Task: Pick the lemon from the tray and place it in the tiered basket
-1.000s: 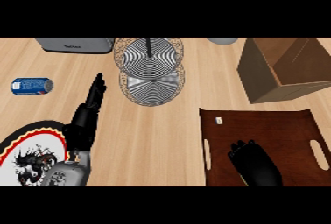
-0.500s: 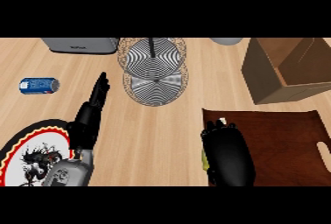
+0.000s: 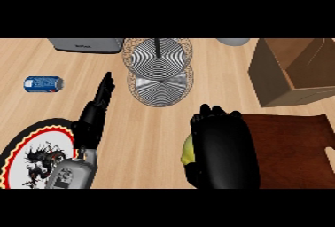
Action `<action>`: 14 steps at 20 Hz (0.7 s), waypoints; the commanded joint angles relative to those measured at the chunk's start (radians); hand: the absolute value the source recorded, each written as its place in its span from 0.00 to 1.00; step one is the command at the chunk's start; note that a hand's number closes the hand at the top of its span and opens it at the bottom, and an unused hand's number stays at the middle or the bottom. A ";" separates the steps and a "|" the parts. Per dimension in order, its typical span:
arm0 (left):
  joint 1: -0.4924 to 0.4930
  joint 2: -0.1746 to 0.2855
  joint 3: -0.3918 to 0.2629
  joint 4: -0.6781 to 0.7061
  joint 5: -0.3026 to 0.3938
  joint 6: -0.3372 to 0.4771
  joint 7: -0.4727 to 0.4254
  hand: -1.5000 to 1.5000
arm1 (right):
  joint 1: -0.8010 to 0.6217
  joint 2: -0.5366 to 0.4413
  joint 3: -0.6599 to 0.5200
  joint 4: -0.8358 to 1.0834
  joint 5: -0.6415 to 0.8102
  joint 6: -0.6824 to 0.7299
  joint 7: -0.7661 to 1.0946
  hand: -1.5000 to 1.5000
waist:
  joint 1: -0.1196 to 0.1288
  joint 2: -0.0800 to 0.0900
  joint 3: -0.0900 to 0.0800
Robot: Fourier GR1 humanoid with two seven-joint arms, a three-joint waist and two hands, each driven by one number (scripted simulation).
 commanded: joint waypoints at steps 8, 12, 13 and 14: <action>-0.010 -0.016 -0.015 0.012 -0.005 -0.004 -0.011 0.50 | -0.494 0.001 -0.171 0.278 -0.454 -0.127 0.327 1.00 | 0.029 0.006 0.000; -0.027 -0.006 0.006 0.027 0.003 -0.010 -0.024 0.50 | -0.684 0.001 -0.229 0.472 -0.506 -0.213 0.369 1.00 | 0.024 0.009 0.000; -0.031 -0.006 0.018 0.040 -0.006 0.007 -0.020 0.50 | -0.741 0.001 -0.235 0.524 -0.503 -0.197 0.369 1.00 | 0.009 0.008 0.001; -0.041 -0.013 0.004 0.036 0.003 -0.010 -0.010 0.50 | -0.782 0.001 -0.266 0.618 -0.496 -0.199 0.321 1.00 | 0.016 0.013 0.001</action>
